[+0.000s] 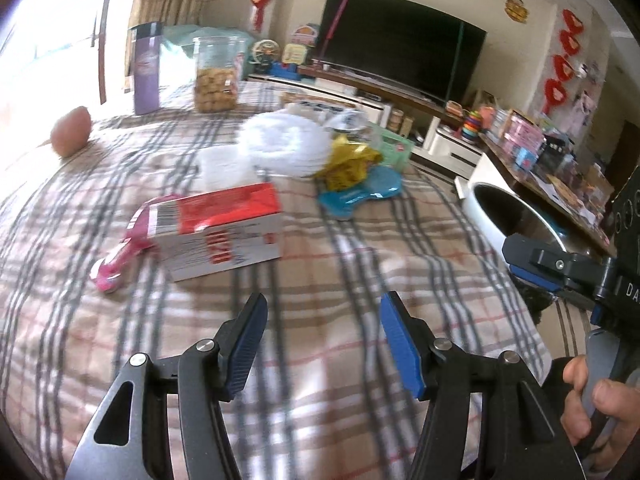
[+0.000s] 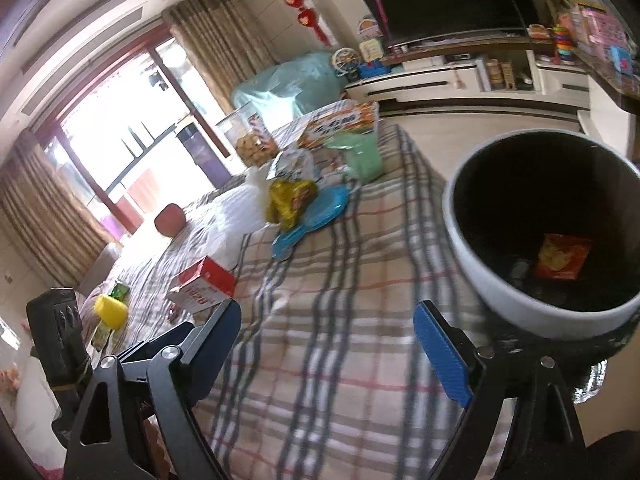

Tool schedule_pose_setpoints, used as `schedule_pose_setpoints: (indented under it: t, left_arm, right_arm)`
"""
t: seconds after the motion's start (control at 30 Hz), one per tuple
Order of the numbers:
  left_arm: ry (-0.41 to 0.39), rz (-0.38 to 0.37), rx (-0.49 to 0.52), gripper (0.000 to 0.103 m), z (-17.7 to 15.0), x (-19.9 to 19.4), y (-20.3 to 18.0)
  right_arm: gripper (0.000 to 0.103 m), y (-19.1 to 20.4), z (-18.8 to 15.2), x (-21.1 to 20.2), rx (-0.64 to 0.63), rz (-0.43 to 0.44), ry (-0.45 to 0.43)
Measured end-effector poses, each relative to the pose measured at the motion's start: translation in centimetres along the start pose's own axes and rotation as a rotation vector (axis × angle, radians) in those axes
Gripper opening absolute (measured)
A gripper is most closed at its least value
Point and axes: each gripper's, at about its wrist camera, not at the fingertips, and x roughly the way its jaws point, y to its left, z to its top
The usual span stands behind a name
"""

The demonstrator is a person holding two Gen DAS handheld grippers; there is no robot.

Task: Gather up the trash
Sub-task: 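Return both grippers to the table toward the remaining trash, then grasp the red juice carton with the left gripper while the right gripper grasps the blue brush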

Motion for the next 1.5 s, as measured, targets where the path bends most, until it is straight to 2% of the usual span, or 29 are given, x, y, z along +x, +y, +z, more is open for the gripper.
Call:
schedule_pose_setpoints:
  t: [0.3, 0.53, 0.7, 0.9, 1.13, 1.37, 1.43, 1.47, 1.5]
  left_arm:
    - [-0.01, 0.056, -0.03, 0.064, -0.3, -2.0, 2.4]
    - [-0.005, 0.081, -0.022, 0.069, 0.6, -2.0, 4.2]
    - [-0.001, 0.079, 0.039, 0.076, 2.2, -1.1, 4.9]
    - [0.023, 0.033, 0.15, 0.081, 3.9, 1.1, 5.7]
    - [0.051, -0.026, 0.28, 0.081, 5.4, 3.6, 6.2]
    - [0.041, -0.054, 0.322, 0.08, 5.5, 4.2, 5.7]
    - [0.029, -0.05, 0.324, 0.077, 5.4, 4.2, 5.5]
    - [0.025, -0.052, 0.32, 0.073, 5.3, 4.2, 5.5]
    - [0.03, -0.056, 0.306, 0.065, 5.3, 4.3, 5.5]
  right_arm:
    - [0.089, 1.9, 0.2, 2.5, -0.021, 0.012, 0.027]
    - [0.089, 2.5, 0.6, 4.2, -0.024, 0.017, 0.045]
    - [0.089, 2.7, 1.1, 4.9, -0.019, 0.019, 0.046]
    - [0.089, 2.6, 1.6, 5.8, -0.009, 0.022, 0.055]
    - [0.089, 2.1, 2.8, 7.0, -0.007, 0.008, 0.06]
    - [0.089, 1.4, 5.0, 9.8, -0.016, -0.038, 0.069]
    - [0.089, 1.1, 5.5, 10.6, -0.022, -0.055, 0.075]
    - [0.089, 1.0, 5.8, 11.3, -0.021, -0.062, 0.086]
    - [0.09, 0.8, 6.0, 11.7, -0.02, -0.065, 0.093]
